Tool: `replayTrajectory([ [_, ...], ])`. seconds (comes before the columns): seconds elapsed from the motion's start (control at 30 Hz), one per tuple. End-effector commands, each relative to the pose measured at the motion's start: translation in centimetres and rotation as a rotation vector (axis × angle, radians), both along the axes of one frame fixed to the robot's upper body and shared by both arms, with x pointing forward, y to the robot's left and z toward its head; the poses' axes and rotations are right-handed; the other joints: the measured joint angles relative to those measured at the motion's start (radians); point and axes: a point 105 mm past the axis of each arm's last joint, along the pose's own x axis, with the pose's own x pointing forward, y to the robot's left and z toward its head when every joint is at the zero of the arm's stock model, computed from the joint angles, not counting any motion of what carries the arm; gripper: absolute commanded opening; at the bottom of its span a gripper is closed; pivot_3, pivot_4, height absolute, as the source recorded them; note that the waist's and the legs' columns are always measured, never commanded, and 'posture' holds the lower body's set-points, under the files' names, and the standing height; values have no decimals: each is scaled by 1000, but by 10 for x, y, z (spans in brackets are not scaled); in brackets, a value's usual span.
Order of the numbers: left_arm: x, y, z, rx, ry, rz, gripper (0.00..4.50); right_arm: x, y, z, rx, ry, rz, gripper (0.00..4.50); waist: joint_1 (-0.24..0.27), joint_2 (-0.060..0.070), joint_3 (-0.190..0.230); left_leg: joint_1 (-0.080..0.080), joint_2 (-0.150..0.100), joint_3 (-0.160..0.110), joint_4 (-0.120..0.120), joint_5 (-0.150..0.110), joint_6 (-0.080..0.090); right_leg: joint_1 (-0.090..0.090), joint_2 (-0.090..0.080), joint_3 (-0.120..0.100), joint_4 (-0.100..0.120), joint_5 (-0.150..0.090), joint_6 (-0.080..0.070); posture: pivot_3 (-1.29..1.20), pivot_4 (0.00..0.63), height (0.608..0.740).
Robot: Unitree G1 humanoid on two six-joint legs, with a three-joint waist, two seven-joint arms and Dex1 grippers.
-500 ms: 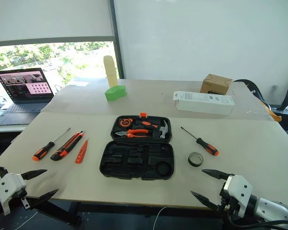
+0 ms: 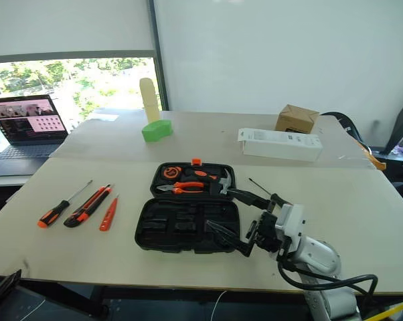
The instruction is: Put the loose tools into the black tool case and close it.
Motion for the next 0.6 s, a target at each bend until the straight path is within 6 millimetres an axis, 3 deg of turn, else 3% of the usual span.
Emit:
replayTrajectory([
  [0.03, 26, 7, 43, 39, -73, -36, 4500, -9, -2, -3, -47, -39, 21, 4420, 1, -3, -1, 0, 0, 0, 0, 0, 0, 0, 0, 0, 0, 0, 0, 0, 150, 740],
  [0.13, 54, 8, 54, 70, 16, -103, 4500, -9, -5, -6, -66, -33, 15, 4420, -3, -5, -2, 1, 0, 0, 0, 2, -3, 0, 2, -1, 1, 1, -2, 0, 150, 740],
  [0.2, 83, 2, 57, 128, 131, -201, 4500, -7, -7, -8, -74, -27, 6, 4420, -12, -6, -3, 4, 1, 0, 0, 2, -4, 0, 5, 1, 1, 2, -5, 0, 150, 740],
  [0.3, 118, 7, 65, 176, 263, -206, 4500, -4, -9, -11, -84, -20, -9, 4420, -13, -4, -2, 5, 1, 0, -1, 3, -5, -1, 9, 2, 2, 3, -7, 0, 150, 740],
  [0.4, 137, 16, 63, 209, 343, -204, 4500, -1, -11, -12, -87, -23, -23, 4420, -29, -5, -3, 6, 2, 1, -3, 3, -7, -3, 10, 2, 3, 4, -8, 0, 150, 740],
  [0.57, 158, 6, 46, 203, 485, -276, 4500, -2, -15, -12, -90, -26, -50, 4420, -44, -6, -3, 3, 1, 0, -3, 3, -15, -10, 11, 0, 13, 6, -11, 0, 150, 740],
  [0.6, 160, 4, 43, 194, 507, -287, 4244, -2, -17, -12, -89, -24, -61, 4470, -45, -6, -3, 3, 1, 0, -3, 2, -14, -11, 11, 0, 14, 6, -11, 0, 150, 740],
])
